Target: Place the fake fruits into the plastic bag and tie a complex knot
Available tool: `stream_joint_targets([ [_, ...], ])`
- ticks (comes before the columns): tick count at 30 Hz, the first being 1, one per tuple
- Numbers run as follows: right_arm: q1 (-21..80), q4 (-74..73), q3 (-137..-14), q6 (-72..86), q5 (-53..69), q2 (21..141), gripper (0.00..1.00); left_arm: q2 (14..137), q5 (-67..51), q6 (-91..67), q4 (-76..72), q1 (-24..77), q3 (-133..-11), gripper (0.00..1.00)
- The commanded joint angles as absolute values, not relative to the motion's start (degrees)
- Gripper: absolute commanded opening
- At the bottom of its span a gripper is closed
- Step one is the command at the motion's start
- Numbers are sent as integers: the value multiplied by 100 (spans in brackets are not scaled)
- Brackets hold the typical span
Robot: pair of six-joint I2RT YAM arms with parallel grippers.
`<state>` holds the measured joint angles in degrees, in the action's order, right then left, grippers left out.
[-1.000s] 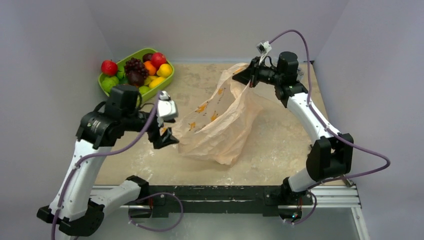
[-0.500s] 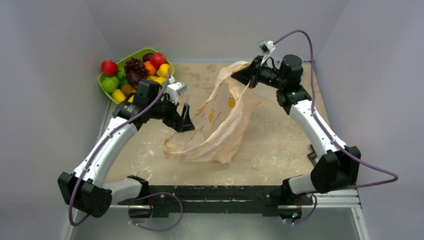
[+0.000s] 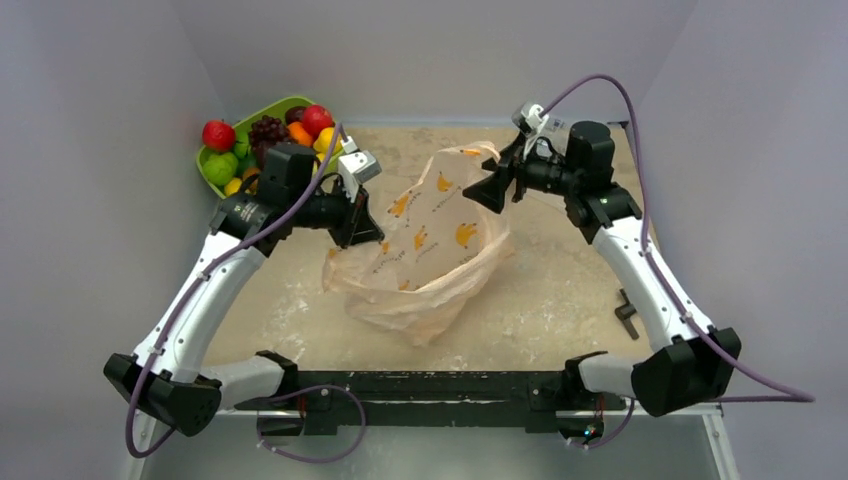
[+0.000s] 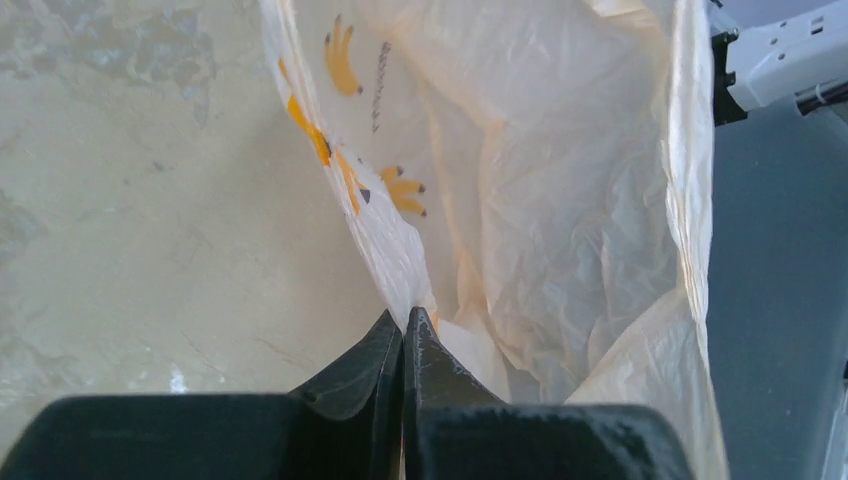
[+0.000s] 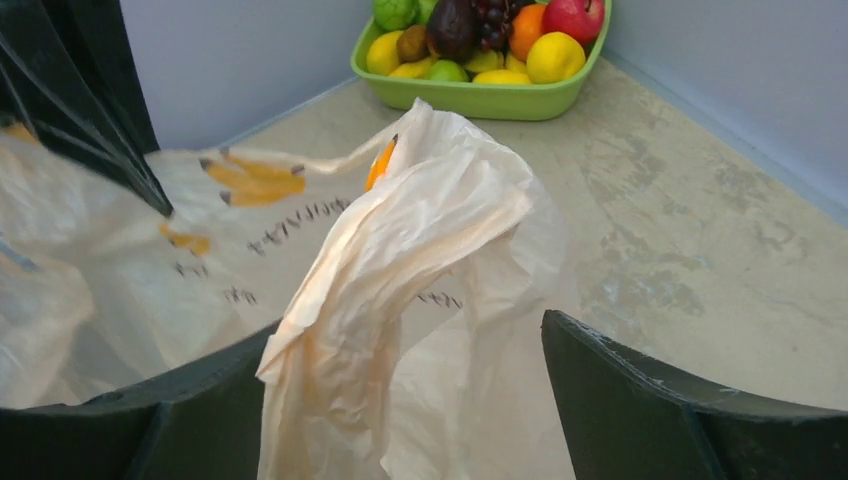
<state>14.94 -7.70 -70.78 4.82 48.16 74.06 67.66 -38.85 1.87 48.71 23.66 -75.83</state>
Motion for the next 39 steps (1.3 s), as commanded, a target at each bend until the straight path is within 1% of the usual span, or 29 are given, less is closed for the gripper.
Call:
stream_joint_targets([
  [1,1485,-2555,-7587,-1671,4206,6915,91,6907,-4281,1557,5908,2354,-8322,0],
  [3,1485,-2818,-7699,-2175,4027,6878,98,6997,-4421,1897,6160,2382,-8419,0],
  [9,1496,-3335,-8176,-2870,3845,7125,99,7257,-4487,2237,6394,2441,-8721,0],
  [12,1522,-3475,-8221,-3005,4142,7396,99,7370,-4552,2228,6404,2452,-8741,0],
  [15,1623,-4117,-8378,-3467,4662,7694,99,7436,-4564,2190,6352,2421,-8698,0],
  [18,1833,-4277,-8280,-3564,4982,7661,99,7504,-4688,2162,6333,2402,-8714,0],
  [20,1974,-4010,-8008,-3603,4869,7474,99,7516,-4803,2236,6366,2399,-8734,0],
  [23,2165,-3174,-7434,-3480,3868,7153,99,7501,-4942,2333,6411,2380,-8778,0],
  [26,2164,-2328,-7012,-3497,3051,7199,99,7523,-5167,2400,6516,2277,-8835,0],
  [30,2171,-2032,-6757,-3900,3309,7471,99,7605,-5558,2516,6637,2147,-8909,0],
  [31,2174,-2031,-6697,-3935,3306,7521,97,7622,-5674,2507,6611,2100,-8912,0],
  [32,2187,-2016,-6652,-3925,3381,7568,85,7641,-5763,2522,6584,2040,-8920,0],
  [34,2185,-2499,-6882,-3918,3614,7724,38,7675,-5785,2434,6443,1913,-8899,0],
  [35,2181,-3053,-7286,-4075,3736,7872,20,7700,-5764,2445,6401,1841,-8905,0],
  [36,2186,-3754,-7712,-4138,4113,7983,6,7705,-5659,2470,6345,1785,-8898,0],
  [37,2177,-4522,-8137,-4169,4373,8074,0,7693,-5536,2492,6159,1736,-8865,0],
  [39,2171,-5918,-8910,-4160,4956,8141,0,7626,-5127,2469,5535,1705,-8657,0],
])
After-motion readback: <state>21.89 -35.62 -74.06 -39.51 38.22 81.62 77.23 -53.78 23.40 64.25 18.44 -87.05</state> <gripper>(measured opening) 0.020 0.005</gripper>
